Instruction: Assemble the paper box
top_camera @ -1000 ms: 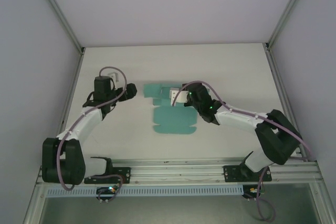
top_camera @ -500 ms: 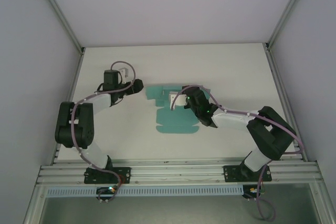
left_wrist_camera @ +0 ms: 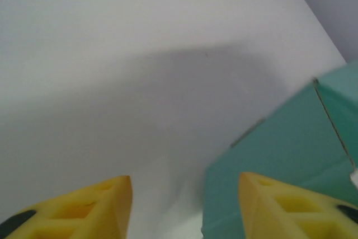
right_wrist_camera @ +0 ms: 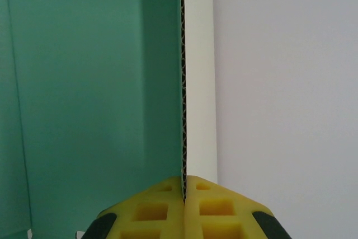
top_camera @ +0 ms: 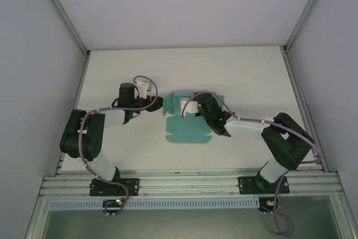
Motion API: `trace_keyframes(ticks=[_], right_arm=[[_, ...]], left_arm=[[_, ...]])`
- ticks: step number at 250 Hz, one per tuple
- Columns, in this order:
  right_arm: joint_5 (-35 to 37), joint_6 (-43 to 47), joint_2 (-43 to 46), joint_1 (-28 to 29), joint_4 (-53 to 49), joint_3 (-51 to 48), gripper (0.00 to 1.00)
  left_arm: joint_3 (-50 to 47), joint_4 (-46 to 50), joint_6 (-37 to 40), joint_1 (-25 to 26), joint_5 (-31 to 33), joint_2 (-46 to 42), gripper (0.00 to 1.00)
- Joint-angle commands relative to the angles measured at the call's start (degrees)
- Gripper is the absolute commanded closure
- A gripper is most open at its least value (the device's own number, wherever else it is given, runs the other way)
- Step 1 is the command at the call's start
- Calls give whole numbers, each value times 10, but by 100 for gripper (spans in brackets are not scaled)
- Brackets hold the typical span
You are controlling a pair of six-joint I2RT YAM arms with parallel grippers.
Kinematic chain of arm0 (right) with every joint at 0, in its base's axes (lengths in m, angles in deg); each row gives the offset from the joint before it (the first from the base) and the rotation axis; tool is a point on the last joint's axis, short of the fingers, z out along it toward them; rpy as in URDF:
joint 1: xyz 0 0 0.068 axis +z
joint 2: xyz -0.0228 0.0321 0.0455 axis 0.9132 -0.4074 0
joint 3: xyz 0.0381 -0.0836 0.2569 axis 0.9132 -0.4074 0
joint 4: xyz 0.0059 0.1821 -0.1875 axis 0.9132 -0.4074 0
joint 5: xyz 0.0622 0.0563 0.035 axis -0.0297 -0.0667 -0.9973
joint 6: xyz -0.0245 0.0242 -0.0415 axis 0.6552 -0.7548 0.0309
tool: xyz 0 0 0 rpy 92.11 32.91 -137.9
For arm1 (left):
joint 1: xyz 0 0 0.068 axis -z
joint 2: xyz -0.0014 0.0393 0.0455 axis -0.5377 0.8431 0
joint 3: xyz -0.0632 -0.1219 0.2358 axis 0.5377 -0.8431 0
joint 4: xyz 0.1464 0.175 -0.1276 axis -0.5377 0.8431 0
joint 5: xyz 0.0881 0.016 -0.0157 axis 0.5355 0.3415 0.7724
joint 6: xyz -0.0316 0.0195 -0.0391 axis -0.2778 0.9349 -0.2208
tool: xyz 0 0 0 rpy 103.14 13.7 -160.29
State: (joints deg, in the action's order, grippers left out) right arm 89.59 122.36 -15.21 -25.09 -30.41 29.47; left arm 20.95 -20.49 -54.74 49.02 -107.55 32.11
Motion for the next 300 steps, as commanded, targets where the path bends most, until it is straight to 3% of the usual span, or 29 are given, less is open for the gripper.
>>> trace_keyframes(ticks=[1,95,174,241,300], right_arm=[[26,9,-12,7,25,-6,100],[48,9,1,18,31,-30,100],[61,6,8,23,35,-33,100],[70,6,19,33,47,-41,100],[86,1,28,56,67,-87,100]], left_arm=[[-19,-54,22,21,-38,-18,50],[-58,-158,41,63,-33,-6,46],[-58,-159,76,71,-57,-3,41],[-37,-152,99,111,13,23,36],[-64,-186,106,130,123,16,49]])
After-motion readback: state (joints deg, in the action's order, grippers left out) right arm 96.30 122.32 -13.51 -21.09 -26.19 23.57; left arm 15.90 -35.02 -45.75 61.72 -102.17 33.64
